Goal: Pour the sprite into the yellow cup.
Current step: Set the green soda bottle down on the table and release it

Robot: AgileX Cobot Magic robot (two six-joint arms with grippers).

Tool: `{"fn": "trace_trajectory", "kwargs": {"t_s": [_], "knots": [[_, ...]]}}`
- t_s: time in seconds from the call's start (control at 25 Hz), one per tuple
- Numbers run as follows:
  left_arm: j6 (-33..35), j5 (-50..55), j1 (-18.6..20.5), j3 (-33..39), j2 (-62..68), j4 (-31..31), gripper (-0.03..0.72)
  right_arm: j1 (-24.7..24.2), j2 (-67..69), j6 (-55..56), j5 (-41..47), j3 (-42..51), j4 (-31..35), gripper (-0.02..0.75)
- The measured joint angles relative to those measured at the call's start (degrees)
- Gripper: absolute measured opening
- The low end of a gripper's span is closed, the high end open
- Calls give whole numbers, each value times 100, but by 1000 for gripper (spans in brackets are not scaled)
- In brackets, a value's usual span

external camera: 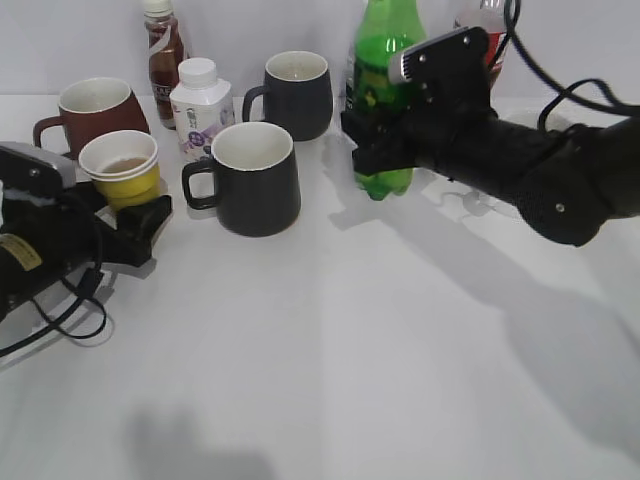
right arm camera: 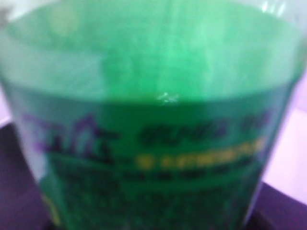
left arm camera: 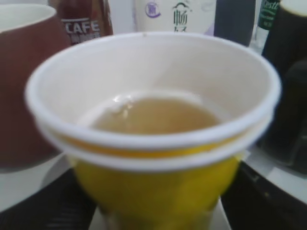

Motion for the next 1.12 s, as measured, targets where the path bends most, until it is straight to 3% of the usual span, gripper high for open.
{"fn": "trace_trajectory", "kwargs": {"t_s": [0.6,0.8,1.12], "knots": [[6,-46,6,711,-227,-163,594,0,467,135,-349,0,0,427],[12,-37,6,1014,-471,-163,594,0,473,147,-351,0,10,486],[-28,-14,6,1568,-1528,82,589,0,439,151,-368,107,32,515]]}}
